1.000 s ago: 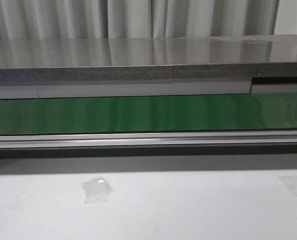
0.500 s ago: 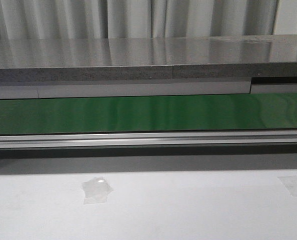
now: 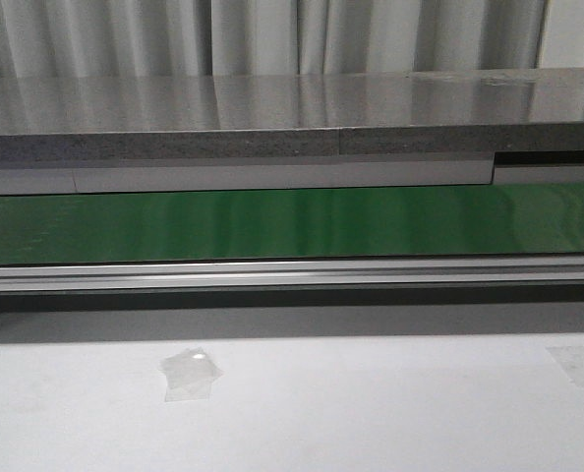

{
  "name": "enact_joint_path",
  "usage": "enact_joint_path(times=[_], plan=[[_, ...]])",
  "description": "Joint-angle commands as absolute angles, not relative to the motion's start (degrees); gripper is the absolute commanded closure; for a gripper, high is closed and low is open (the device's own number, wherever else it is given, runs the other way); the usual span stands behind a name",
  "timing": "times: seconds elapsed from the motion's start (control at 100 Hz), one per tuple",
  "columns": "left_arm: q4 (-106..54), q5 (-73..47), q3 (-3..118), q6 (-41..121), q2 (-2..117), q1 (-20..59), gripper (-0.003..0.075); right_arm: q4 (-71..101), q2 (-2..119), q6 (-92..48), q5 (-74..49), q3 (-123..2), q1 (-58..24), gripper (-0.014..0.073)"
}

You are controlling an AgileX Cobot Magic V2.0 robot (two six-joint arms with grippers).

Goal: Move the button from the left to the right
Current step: 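Lower the button into the green tray and open the right gripper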

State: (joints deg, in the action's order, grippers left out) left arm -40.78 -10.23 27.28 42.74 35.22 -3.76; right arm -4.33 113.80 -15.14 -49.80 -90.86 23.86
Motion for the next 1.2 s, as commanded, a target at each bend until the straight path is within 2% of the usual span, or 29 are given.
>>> enact_joint_path(times=[0.0,0.21,0.59,0.87,1.19], plan=[[-41.8,-6.8,28.9,42.7,35.3,-3.2,0.0740,-5.1,107.7,-14.1,-48.6,-93.9,24.2,0.0013],[-41.8,-6.8,28.9,42.7,35.3,-3.2,0.0740,1.3,101.9,-13.8,-45.0,-94.3,21.3,0.0013],[-41.8,-6.8,28.9,42.7,35.3,-3.2,0.0740,4.4,88.8,-13.9,-35.0,-88.8,8.5,0.0013],[-41.8,-6.8,28.9,42.7,35.3,-3.2,0.0740,6.2,77.2,-13.9,-27.0,-74.2,2.5,0.0013],[-41.8,-6.8,28.9,42.7,35.3,-3.2,0.0740,10.2,59.3,-13.9,-14.8,-49.3,-0.4,0.0013]])
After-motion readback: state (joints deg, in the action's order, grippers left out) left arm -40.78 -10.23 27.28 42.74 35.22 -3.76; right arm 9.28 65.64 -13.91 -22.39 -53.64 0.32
